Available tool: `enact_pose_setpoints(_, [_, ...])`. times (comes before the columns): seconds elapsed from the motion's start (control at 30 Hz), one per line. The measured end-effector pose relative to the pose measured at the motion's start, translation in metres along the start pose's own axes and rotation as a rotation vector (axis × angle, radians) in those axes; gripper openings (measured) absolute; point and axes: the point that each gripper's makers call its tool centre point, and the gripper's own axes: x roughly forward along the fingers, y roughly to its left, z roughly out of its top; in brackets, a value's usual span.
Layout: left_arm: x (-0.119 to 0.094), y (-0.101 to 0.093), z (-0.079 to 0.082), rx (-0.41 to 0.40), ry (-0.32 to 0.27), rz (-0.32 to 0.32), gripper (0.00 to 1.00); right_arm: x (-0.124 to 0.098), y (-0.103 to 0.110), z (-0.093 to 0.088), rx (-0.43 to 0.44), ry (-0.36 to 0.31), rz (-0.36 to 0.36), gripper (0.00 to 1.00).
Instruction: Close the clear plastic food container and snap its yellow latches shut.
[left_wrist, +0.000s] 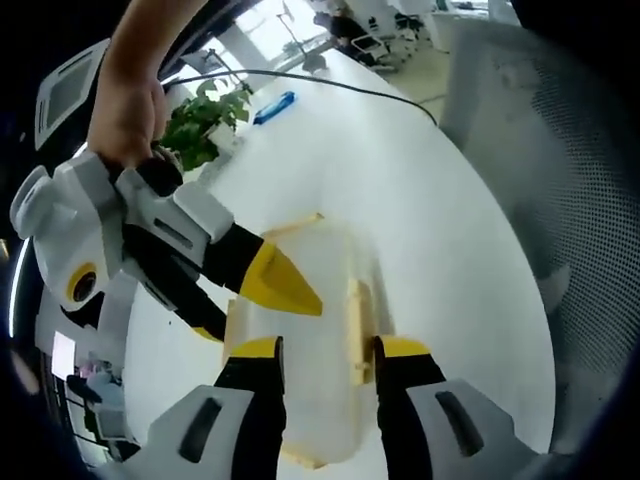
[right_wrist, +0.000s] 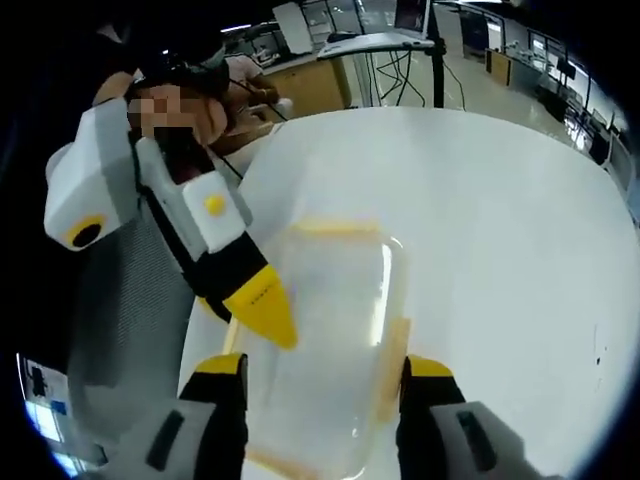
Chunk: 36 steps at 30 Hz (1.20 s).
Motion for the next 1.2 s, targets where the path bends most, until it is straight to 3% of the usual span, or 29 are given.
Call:
enact_pose_setpoints(0.07, [0.001, 0.0, 0.0, 0.01, 0.002, 0.003, 0.3, 0.0, -0.001, -0.001, 0.003, 0.003, 0.014, 0.59])
enact_pose_setpoints(0.1, [-0.002, 0.01, -0.004, 0.014, 0.028, 0.056, 0.29, 0.001, -0.001, -0.002, 0.007, 0.004, 0.018, 0.59])
enact_pose_setpoints(0.13, [0.003, 0.002, -0.003, 0.0, 0.02, 0.011, 0.29, 0.003, -0.001, -0.001, 0.009, 0.0, 0.028, 0.59])
enact_pose_setpoints(0.17, [0.004, 0.008, -0.003, 0.001, 0.019, 0.024, 0.3, 0.004, -0.001, -0.002, 0.015, 0.0, 0.037, 0.59])
enact_pose_setpoints(0.3, [0.001, 0.003, 0.0, -0.003, 0.009, 0.02, 0.3, 0.006, 0.0, -0.001, 0.032, 0.021, 0.082, 0.58])
enact_pose_setpoints(0.33, [0.003, 0.005, 0.0, -0.011, -0.001, 0.019, 0.3, 0.011, 0.001, 0.007, 0.017, -0.013, 0.099, 0.58])
enact_pose_setpoints(0.4, [0.003, 0.005, 0.001, -0.007, -0.007, 0.022, 0.31, 0.007, 0.001, 0.001, 0.044, 0.032, 0.123, 0.58])
enact_pose_setpoints(0.67, [0.006, 0.004, 0.003, -0.015, -0.043, 0.017, 0.33, 0.007, 0.0, -0.004, 0.043, 0.023, 0.167, 0.6])
enact_pose_setpoints(0.73, [0.006, 0.004, 0.003, -0.012, -0.053, 0.011, 0.34, 0.007, 0.0, -0.003, 0.043, 0.023, 0.165, 0.6])
enact_pose_setpoints(0.83, [0.004, 0.005, 0.005, -0.071, -0.101, -0.012, 0.34, 0.007, 0.0, -0.003, 0.046, 0.024, 0.162, 0.61])
enact_pose_setpoints(0.9, [0.004, 0.005, 0.006, -0.032, -0.096, -0.014, 0.34, 0.005, 0.001, -0.003, 0.044, 0.023, 0.152, 0.61])
enact_pose_setpoints(1.03, [0.004, 0.006, 0.009, -0.057, -0.099, -0.035, 0.34, 0.001, -0.001, -0.005, -0.023, 0.056, 0.109, 0.6])
enact_pose_setpoints(1.13, [0.0, 0.003, 0.011, -0.03, -0.083, -0.059, 0.32, -0.002, 0.004, -0.009, 0.009, 0.088, 0.102, 0.63])
enact_pose_setpoints(1.2, [-0.006, 0.011, 0.018, 0.005, -0.11, -0.015, 0.36, -0.005, 0.003, -0.011, -0.005, 0.111, 0.075, 0.64])
